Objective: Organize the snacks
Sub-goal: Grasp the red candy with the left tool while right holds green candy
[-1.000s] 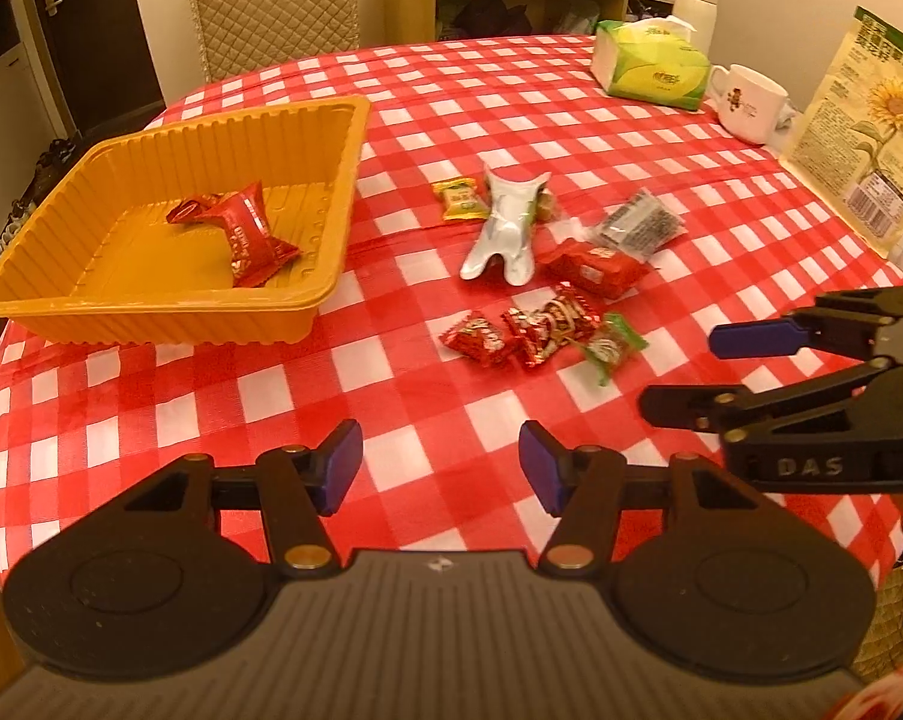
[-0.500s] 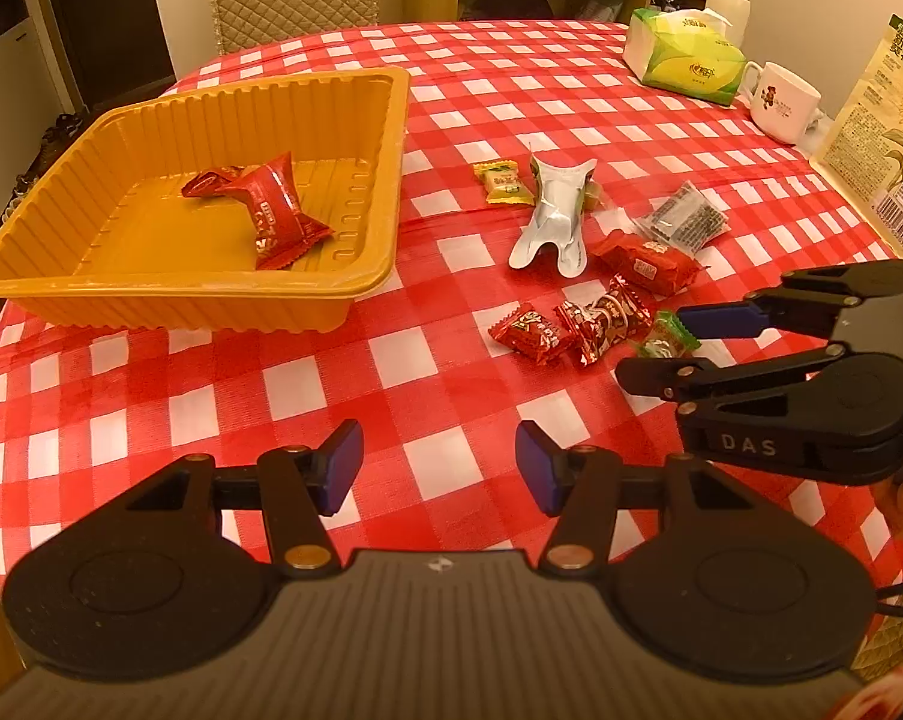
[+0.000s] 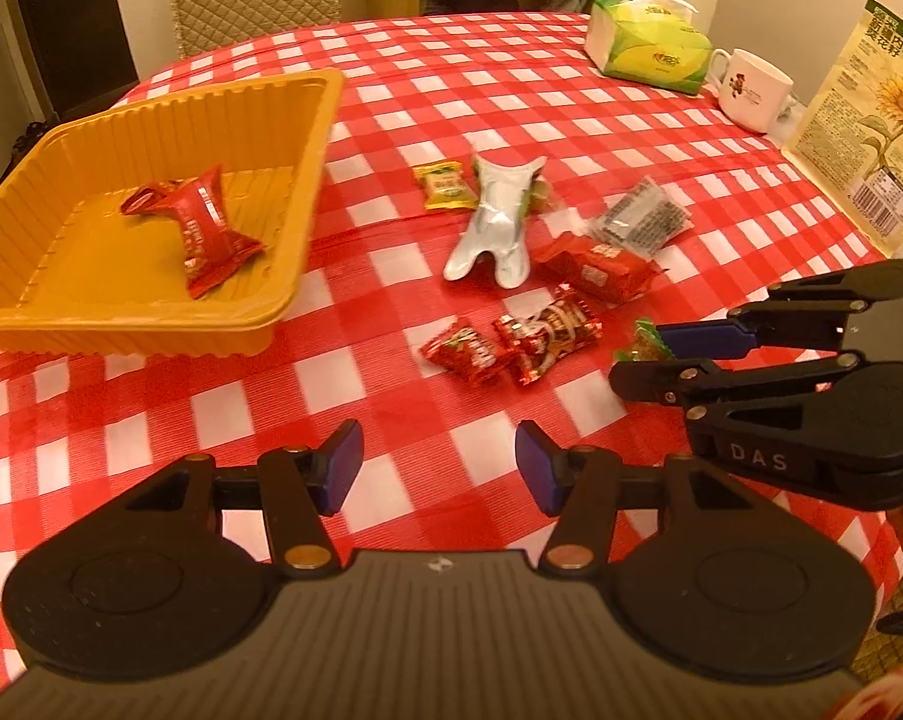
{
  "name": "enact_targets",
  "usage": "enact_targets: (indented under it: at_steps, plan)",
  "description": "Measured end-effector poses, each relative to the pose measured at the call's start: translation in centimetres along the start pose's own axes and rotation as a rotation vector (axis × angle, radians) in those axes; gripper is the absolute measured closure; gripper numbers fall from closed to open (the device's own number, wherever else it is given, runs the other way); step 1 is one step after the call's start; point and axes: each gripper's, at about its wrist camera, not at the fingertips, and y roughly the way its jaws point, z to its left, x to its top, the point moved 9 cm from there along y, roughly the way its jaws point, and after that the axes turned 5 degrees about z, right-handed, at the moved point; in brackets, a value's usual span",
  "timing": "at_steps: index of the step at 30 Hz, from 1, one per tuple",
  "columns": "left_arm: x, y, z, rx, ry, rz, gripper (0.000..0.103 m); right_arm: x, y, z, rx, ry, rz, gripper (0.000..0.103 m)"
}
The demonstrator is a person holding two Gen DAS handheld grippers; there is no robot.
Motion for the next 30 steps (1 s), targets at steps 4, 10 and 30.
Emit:
enact_targets:
  at_steps: [4, 10, 30]
  plan:
    - [0.7, 0.2, -0.9, -0.008, 0.002, -0.011, 0.053, -0.2, -1.2, -1.6, -0.003, 0.056, -0.011, 0.076]
    - [2.1, 0.8, -1.3, 0.002, -0.052, -0.031, 0.057, -0.9, -2.6, -4.1, -0.038, 0.121, -0.02, 0.075]
    - [2.7, 3.6, -0.5, 0.115, -0.113, -0.019, 0.08, -2.9, -4.0, -6.8, -0.045, 0.17, -0.009, 0.075]
